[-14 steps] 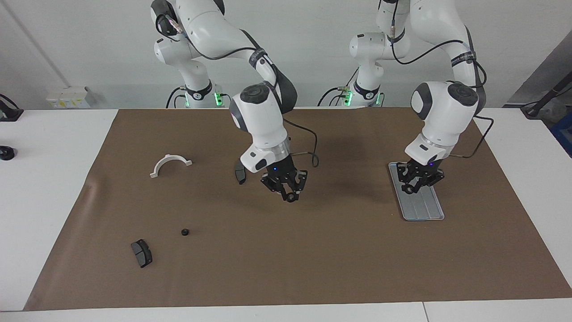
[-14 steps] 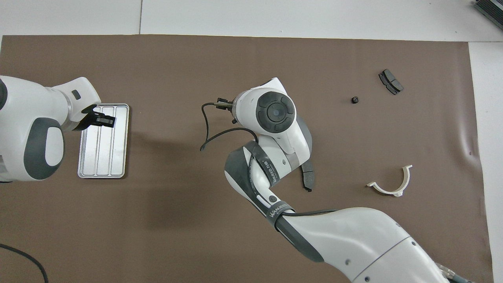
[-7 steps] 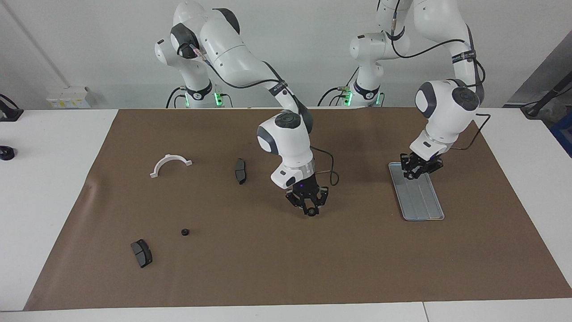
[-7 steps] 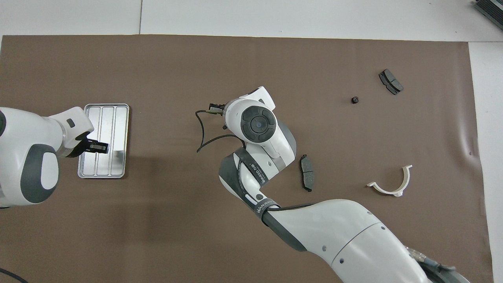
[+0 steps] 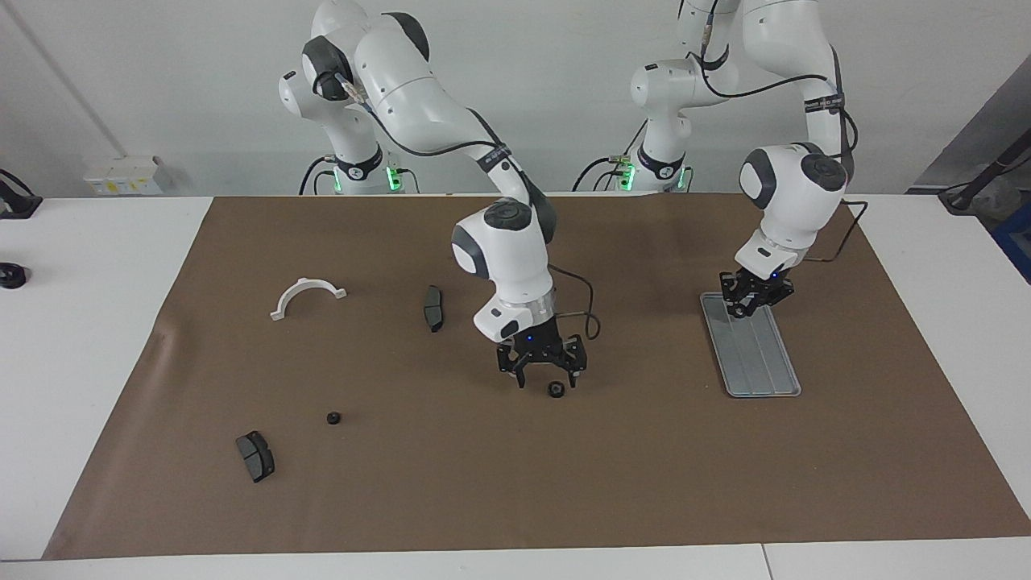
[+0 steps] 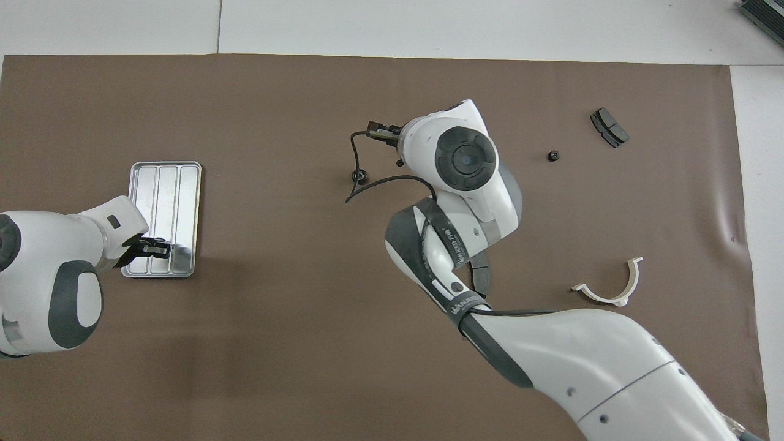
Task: Pick bearing gear from pile to tray
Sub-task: 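Release the second bearing mid-table with the right gripper while the left withdraws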
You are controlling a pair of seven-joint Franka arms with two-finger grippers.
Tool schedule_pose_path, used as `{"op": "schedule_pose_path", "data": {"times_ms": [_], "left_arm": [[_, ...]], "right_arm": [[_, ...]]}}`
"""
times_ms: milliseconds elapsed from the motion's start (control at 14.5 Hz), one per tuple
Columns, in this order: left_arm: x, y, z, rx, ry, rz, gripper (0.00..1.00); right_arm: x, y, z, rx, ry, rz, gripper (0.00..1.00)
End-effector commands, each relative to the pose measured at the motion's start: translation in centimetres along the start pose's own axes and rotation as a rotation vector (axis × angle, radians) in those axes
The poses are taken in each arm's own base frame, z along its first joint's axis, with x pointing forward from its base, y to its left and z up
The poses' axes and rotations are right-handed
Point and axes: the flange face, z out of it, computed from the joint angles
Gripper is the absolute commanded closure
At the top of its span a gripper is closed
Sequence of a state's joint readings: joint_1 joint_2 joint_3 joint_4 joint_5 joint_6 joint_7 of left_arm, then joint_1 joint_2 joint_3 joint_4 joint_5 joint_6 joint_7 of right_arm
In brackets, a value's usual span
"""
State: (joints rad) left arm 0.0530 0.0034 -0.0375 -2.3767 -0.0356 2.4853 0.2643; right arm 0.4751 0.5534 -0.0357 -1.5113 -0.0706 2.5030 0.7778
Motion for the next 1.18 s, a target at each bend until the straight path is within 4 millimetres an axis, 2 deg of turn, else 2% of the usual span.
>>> {"op": "schedule_pose_path", "data": {"times_ms": [0,69,138,207,277,415,553,622,899,968,1106], "left_arm": [[-1.8,-0.4,-0.1,0.006,0.010,0.008,0.91],[-1.7,-0.4,-0.1,0.007,0.012,0.008,0.70],[-1.7,-0.4,-0.1,0.007,0.012,0.006,0.28],[-1.4,-0.3,-0.3,0.010,0.022,0.008,0.00],[-0.9,0.1,-0.4,0.010,0.028,0.015,0.00],[1.8,0.2,-1.9,0.017,0.069,0.030,0.00],[4.6,2.2,-3.2,0.015,0.103,0.070,0.00],[5.5,3.3,-3.7,0.014,0.117,0.091,0.00],[8.9,8.6,-5.4,0.000,0.160,0.177,0.00],[10.0,10.3,-6.4,-0.004,0.182,0.201,0.00],[11.6,14.9,-7.7,-0.023,0.216,0.234,0.00]], "right_arm": [[3.1,7.2,-3.4,-0.067,-0.011,-0.041,0.00],[4.5,9.7,-3.3,-0.096,-0.029,-0.079,0.00],[5.7,12.6,-3.1,-0.121,-0.054,-0.133,0.00],[6.7,15.6,-2.9,-0.137,-0.077,-0.201,0.00],[7.0,18.1,-2.5,-0.150,-0.102,-0.281,0.00],[7.8,22.3,-1.9,-0.151,-0.142,-0.410,0.00],[8.0,25.7,-0.3,-0.142,-0.196,-0.480,0.00],[7.7,26.5,1.3,-0.130,-0.222,-0.507,0.00],[6.7,27.7,4.6,-0.095,-0.267,-0.493,0.00],[6.7,27.9,5.0,-0.093,-0.271,-0.511,0.00],[7.4,28.6,5.3,-0.093,-0.265,-0.507,0.00]]}}
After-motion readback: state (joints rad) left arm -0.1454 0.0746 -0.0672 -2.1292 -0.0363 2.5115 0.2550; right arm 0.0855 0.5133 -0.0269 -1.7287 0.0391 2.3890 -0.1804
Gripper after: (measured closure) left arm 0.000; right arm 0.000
